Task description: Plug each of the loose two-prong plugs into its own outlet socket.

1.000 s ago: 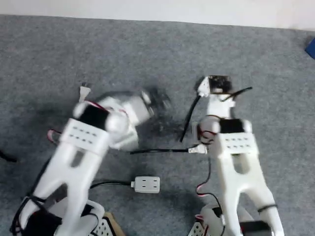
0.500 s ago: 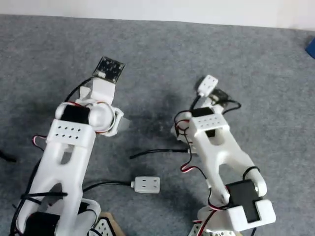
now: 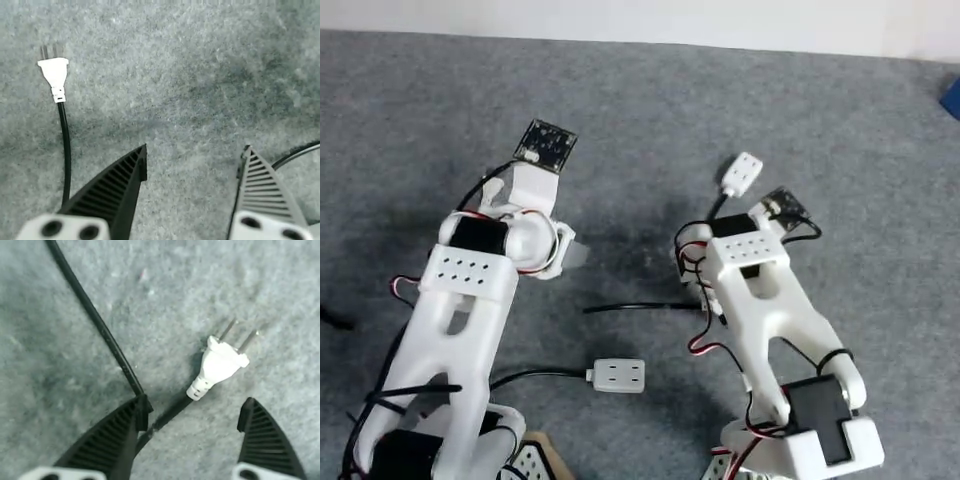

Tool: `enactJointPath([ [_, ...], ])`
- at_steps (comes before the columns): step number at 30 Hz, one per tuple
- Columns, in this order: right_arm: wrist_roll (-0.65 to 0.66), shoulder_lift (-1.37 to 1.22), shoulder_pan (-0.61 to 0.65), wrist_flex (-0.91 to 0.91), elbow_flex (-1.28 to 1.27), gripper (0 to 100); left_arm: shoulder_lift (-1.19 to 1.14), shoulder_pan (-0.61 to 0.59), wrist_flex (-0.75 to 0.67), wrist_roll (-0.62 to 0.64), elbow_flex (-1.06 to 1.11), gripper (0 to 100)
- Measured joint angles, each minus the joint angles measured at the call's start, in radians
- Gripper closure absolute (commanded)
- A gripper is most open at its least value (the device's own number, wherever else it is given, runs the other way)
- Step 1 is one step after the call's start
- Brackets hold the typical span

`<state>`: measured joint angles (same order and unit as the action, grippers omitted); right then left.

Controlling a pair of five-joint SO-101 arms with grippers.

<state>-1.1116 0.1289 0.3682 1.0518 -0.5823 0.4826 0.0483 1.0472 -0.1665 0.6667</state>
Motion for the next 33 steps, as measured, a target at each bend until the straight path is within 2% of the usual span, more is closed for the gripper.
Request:
enactJointPath([
  [5, -0.02, 0.009, 0.0, -0.041, -0.04, 70.9, 0.0, 0.002, 0.0, 0.0, 0.002, 71],
  [10, -0.138, 0.011, 0.0, -0.158, -0.101, 70.8, 0.0, 0.009, -0.025, 0.0, 0.044, 71],
  [17, -0.158, 0.011, 0.0, -0.298, -0.126, 70.7, 0.0, 0.017, -0.097, 0.0, 0.103, 71],
  [21, -0.163, 0.0, -0.008, -0.319, -0.158, 70.7, 0.0, 0.064, -0.097, 0.0, 0.104, 71],
  [31, -0.166, -0.071, -0.064, -0.324, -0.153, 71.2, 0.0, 0.068, -0.097, 0.0, 0.104, 71],
  [33, -0.167, -0.081, -0.075, -0.324, -0.152, 74.9, 0.0, 0.068, -0.097, 0.0, 0.104, 71],
])
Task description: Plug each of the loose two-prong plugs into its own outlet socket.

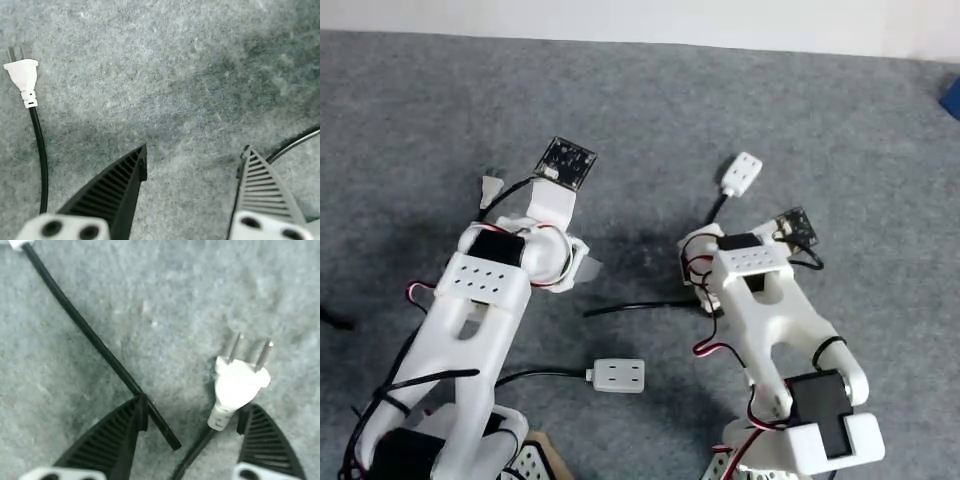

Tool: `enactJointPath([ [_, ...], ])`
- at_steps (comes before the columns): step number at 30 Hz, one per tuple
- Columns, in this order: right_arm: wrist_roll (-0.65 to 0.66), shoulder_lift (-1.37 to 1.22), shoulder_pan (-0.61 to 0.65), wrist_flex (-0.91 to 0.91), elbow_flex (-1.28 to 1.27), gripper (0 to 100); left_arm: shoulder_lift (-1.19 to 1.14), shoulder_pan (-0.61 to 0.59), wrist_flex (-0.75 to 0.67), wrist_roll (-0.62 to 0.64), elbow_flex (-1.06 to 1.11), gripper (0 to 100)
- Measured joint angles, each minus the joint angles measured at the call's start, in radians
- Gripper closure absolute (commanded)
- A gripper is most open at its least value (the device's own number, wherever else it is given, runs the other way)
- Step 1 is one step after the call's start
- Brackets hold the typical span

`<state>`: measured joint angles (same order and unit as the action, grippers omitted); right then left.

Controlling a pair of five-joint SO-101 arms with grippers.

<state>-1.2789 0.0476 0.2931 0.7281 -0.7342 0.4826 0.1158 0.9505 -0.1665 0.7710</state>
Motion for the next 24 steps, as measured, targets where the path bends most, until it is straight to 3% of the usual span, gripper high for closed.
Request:
enactJointPath([
  [8, 0.041, -0.023, -0.055, 0.006, -0.012, 95.1, 0.0, -0.002, 0.0, 0.0, 0.0, 71],
  [19, 0.074, -0.025, -0.069, 0.017, -0.017, 96.5, 0.0, -0.002, 0.0, 0.0, 0.0, 71],
  [24, 0.166, -0.003, -0.071, 0.161, 0.041, 99.0, 0.0, -0.002, 0.0, 0.0, 0.0, 71],
])
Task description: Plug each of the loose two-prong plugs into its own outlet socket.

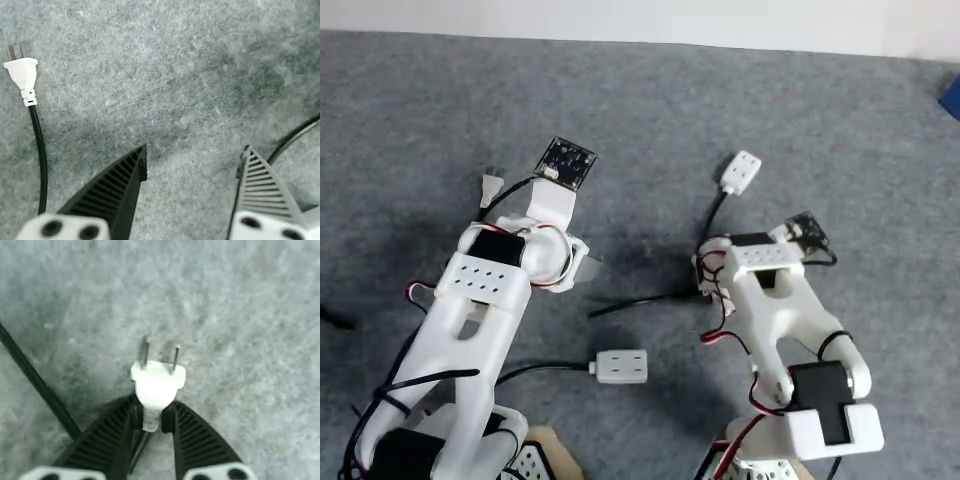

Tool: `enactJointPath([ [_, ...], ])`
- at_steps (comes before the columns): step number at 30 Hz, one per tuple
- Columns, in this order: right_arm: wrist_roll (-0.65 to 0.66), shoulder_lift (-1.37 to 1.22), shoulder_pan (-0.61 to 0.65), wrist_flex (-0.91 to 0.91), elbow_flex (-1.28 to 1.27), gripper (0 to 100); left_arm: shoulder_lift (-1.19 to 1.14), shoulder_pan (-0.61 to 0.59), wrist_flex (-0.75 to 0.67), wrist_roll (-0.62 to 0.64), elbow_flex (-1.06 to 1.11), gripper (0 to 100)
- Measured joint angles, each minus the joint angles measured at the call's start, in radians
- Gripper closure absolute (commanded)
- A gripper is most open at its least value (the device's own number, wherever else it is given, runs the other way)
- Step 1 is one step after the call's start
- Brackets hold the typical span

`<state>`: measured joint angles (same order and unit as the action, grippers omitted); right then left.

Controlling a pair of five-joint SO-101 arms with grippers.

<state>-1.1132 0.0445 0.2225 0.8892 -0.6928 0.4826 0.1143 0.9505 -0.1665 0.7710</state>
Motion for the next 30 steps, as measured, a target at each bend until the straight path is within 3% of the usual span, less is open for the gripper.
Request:
enactJointPath([
  [3, 0.115, 0.055, -0.008, 0.123, 0.083, 99.2, 0.0, 0.0, 0.0, 0.0, 0.0, 71],
  [5, 0.259, 0.104, -0.009, 0.166, 0.146, 99.2, 0.0, 0.0, 0.0, 0.0, 0.002, 71],
  [12, 0.979, 0.235, -0.017, 0.296, 0.365, 99.2, 0.0, 0.0, -0.015, 0.0, 0.025, 71],
  [16, 1.105, 0.23, 0.021, 0.456, 0.52, 99.2, 0.0, 0.0, -0.031, 0.0, 0.028, 71],
  [22, 1.353, 0.008, 0.204, 0.801, 0.792, 99.2, 0.0, 0.0, -0.031, 0.0, 0.028, 71],
  [26, 1.519, -0.034, 0.238, 0.825, 0.856, 99.2, 0.0, -0.003, -0.011, -0.006, 0.014, 71],
  [30, 1.665, -0.037, 0.258, 0.825, 0.799, 99.2, 0.0, -0.086, 0.091, -0.054, -0.092, 71],
])
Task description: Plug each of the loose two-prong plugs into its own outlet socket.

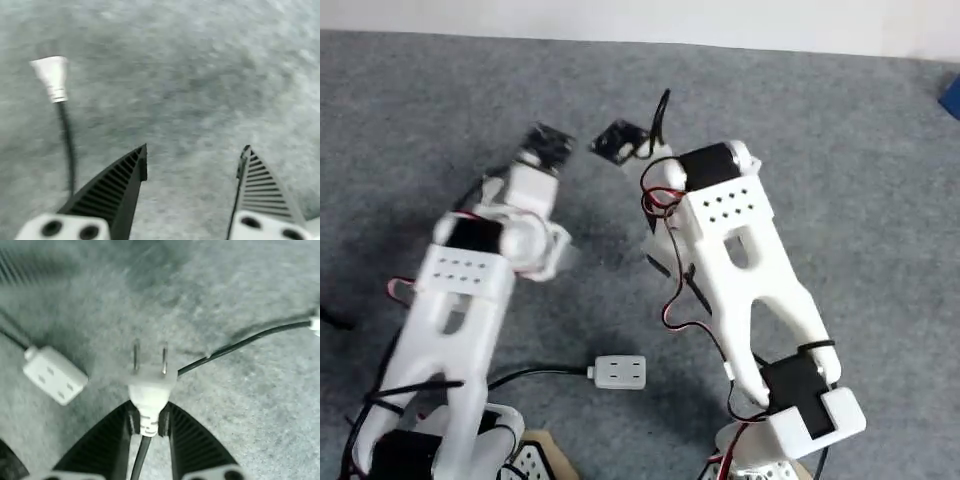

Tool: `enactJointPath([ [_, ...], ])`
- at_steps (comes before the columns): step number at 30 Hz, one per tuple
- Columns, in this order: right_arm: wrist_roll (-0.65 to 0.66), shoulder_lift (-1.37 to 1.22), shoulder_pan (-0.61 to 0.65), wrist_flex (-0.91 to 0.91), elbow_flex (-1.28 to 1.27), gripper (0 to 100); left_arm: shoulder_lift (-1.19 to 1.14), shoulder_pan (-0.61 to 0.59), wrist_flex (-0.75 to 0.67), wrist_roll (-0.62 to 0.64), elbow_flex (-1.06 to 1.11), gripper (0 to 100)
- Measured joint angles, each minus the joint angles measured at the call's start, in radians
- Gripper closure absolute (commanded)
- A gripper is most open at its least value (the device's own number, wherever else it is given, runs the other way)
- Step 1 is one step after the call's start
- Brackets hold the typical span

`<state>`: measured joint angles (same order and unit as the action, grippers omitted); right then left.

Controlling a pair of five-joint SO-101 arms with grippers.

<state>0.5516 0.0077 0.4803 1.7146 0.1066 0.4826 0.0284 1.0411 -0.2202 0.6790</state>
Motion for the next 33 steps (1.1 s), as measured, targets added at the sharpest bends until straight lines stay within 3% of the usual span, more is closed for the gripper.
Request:
enactJointPath([
  [4, 0.005, 0.003, 0.0, -0.003, -0.017, 99.2, 0.0, -0.071, 0.069, -0.005, -0.106, 71],
  [8, -0.144, 0.124, 0.014, -0.112, -0.13, 99.2, 0.0, -0.075, 0.183, -0.008, -0.21, 71],
  [13, -0.215, 0.437, 0.167, -0.428, -0.569, 99.2, 0.0, -0.074, 0.353, -0.012, -0.359, 71],
  [19, -0.29, 0.885, 0.169, -0.841, -1.135, 99.3, 0.0, -0.081, 0.542, -0.115, -0.423, 71],
  [25, -0.295, 0.89, 0.169, -0.884, -1.204, 99.3, 0.115, -0.106, 0.5, -0.044, -0.321, 71],
  [33, -0.313, 0.772, 0.302, -0.901, -1.194, 99.3, 0.574, -0.035, 0.184, 0.028, 0.1, 70],
])
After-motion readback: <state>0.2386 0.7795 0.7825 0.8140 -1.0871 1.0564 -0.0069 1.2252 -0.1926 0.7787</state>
